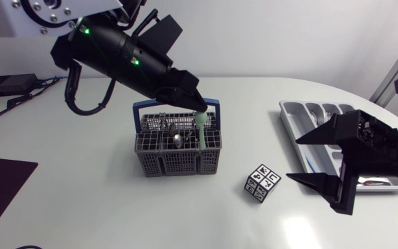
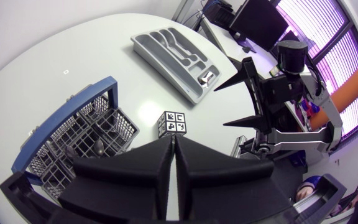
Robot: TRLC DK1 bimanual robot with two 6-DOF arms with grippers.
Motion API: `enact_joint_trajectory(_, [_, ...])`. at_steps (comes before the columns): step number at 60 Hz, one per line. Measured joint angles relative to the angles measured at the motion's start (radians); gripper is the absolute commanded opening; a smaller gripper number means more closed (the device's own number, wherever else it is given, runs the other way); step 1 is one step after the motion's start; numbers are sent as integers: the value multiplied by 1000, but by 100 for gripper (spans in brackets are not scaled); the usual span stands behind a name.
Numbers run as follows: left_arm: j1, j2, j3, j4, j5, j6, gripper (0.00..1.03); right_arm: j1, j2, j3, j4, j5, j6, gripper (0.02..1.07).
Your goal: Transfer all utensils from the basket to the drawer tray.
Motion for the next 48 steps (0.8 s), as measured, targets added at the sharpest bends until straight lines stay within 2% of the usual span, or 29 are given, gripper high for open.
enact_joint_trajectory(15, [-33,-27,-5,-4,73,13,4,222,43,30,117,-20,215,97])
enact_joint_trajectory(29, [-84,-42,-44,-4,128,38,4,320,125,55,198,-48,314,95])
enact_joint_trajectory(40, [-99,-46,-57,-7,183,46,4,375,159,55,228,-60,343,86])
enact_joint_trajectory(48, [-99,-50,-58,-7,209,56,4,402,159,55,241,-62,346,64])
